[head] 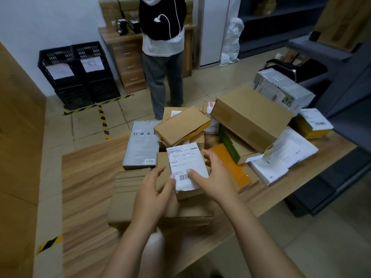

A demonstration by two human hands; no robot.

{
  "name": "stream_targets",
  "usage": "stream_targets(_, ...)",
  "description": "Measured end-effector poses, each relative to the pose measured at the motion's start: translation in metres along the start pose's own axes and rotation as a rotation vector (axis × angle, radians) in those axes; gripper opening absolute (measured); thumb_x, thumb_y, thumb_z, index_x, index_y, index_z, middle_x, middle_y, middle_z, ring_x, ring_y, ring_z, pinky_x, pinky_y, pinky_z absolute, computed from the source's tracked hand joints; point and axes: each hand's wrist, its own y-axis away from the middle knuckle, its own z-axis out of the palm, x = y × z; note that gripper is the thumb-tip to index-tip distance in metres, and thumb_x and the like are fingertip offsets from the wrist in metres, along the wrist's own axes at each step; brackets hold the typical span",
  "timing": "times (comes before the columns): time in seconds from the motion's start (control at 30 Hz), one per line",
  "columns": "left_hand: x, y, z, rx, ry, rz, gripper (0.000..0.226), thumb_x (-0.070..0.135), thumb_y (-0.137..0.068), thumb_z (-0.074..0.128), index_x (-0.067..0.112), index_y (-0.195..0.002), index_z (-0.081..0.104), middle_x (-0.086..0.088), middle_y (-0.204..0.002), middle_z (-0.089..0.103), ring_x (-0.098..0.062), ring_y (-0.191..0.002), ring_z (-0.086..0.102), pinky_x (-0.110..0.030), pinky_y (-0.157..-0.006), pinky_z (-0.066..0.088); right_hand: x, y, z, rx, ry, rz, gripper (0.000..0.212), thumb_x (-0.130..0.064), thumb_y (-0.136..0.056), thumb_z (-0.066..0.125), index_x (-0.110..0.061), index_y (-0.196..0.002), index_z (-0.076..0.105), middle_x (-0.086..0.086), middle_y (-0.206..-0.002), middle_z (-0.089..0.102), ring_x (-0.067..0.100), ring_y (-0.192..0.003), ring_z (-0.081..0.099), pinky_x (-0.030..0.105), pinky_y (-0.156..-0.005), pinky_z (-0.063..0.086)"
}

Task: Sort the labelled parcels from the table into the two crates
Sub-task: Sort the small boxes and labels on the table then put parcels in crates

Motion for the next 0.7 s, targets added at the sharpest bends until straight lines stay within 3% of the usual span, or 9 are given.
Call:
stream_targets(0.1, -0.008, -0.007, -0.013, 0.080, -0.175, 0.103, 0.038, 0.030, -0.090, 0.064, 0.023, -0.127, 0.058, 0.010, -0.126, 0.056, 0.001, -0.109, 0.046, -0.010, -0.080, 0.034, -0.006, 0.007, 0.009, 0.019, 0.072, -0.007, 0.083, -0.054, -0.071, 0.076, -0.033, -0.140, 0.035, -0.014, -0.135, 0.045, 0.005, -0.119, 0.044, 0.034, -0.090, 0.049)
stream_targets(0.27, -0.022, -0.010, -0.024, 0.104, -0.338, 0.201, 0.041, 0.018, -0.084, 0.070, 0.019, -0.123, 0.061, 0.002, -0.123, 0.058, -0.017, -0.110, 0.055, -0.025, -0.085, 0.040, -0.007, 0.017, 0.028, 0.032, 0.179, 0.033, 0.113, -0.078, -0.050, 0.071, -0.038, -0.145, 0.024, -0.011, -0.139, 0.042, 0.011, -0.129, 0.038, 0.041, -0.096, 0.048)
stream_targets(0.5, -0.030, -0.011, -0.032, 0.099, -0.415, 0.254, 0.047, 0.019, -0.080, 0.072, 0.020, -0.125, 0.059, 0.001, -0.122, 0.059, -0.022, -0.112, 0.054, -0.043, -0.090, 0.048, -0.014, 0.021, 0.037, 0.127, 0.140, 0.067, 0.094, -0.060, -0.048, 0.076, -0.036, -0.130, 0.038, -0.014, -0.119, 0.056, 0.012, -0.110, 0.055, 0.038, -0.079, 0.054)
stream_targets(0.7, -0.002, -0.034, -0.047, 0.171, -0.511, 0.449, 0.053, 0.013, -0.075, 0.075, 0.015, -0.126, 0.058, -0.004, -0.117, 0.060, -0.023, -0.109, 0.051, -0.041, -0.091, 0.042, -0.044, 0.016, 0.024, 0.293, 0.109, -0.118, 0.106, -0.057, -0.056, 0.078, -0.030, -0.145, 0.028, -0.011, -0.134, 0.046, 0.008, -0.120, 0.044, 0.027, -0.082, 0.047)
